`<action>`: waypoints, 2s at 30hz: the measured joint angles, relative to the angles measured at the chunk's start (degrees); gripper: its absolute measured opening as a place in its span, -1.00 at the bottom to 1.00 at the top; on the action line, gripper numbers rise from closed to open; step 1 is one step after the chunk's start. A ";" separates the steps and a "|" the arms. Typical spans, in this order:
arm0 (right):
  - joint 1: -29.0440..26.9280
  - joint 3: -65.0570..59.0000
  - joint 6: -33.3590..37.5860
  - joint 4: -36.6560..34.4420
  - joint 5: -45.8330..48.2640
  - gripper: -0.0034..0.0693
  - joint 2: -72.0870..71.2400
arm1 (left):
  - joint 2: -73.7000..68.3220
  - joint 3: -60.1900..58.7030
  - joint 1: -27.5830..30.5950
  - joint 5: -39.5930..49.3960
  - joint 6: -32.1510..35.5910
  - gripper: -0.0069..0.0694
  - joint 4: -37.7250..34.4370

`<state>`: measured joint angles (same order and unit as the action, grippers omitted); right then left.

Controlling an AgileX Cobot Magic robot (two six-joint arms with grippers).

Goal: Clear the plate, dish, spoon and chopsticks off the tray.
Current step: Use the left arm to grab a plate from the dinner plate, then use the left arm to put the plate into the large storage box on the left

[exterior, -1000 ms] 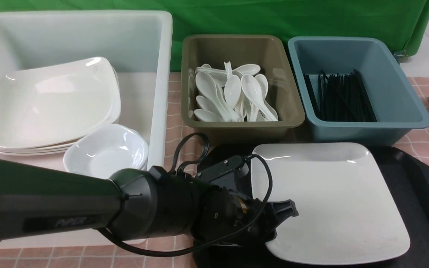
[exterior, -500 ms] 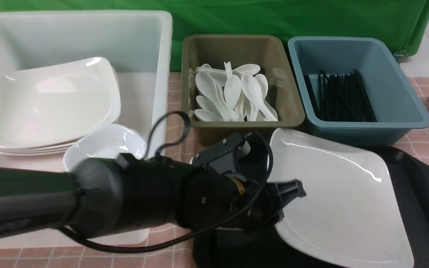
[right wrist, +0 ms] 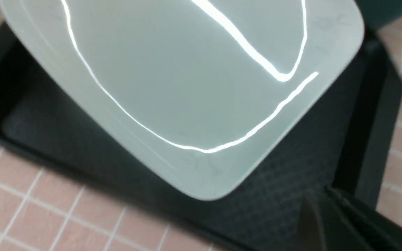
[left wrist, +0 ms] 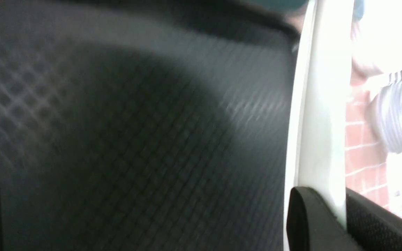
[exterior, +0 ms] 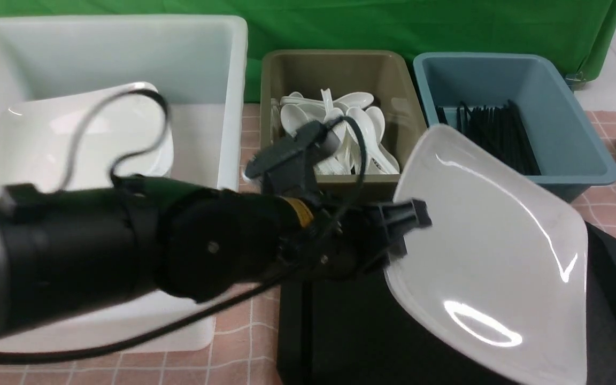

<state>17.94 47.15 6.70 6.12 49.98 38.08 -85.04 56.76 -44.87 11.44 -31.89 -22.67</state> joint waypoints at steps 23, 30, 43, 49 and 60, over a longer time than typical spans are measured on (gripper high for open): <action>0.00 0.23 -0.42 2.74 -1.37 -0.82 -4.99 | 14.86 4.96 71.09 24.64 41.78 -0.75 -31.77; 0.00 0.23 -0.47 2.74 -1.32 -0.82 -4.99 | -0.48 9.41 76.17 27.45 49.98 -0.75 -37.81; 0.00 0.23 -0.47 2.80 -1.32 -0.82 -4.99 | -13.96 12.08 76.12 24.26 52.99 -0.75 -31.20; 0.00 0.23 -0.47 2.86 -1.32 -0.82 -4.99 | -14.55 12.57 76.12 24.39 56.60 -0.73 -30.59; 0.00 0.23 -0.47 2.86 -1.17 -0.82 -4.99 | -14.55 14.81 76.12 26.96 60.56 0.03 -19.44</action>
<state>17.94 47.38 6.22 8.97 48.81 33.09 -99.59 71.57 31.25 38.40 28.67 -42.11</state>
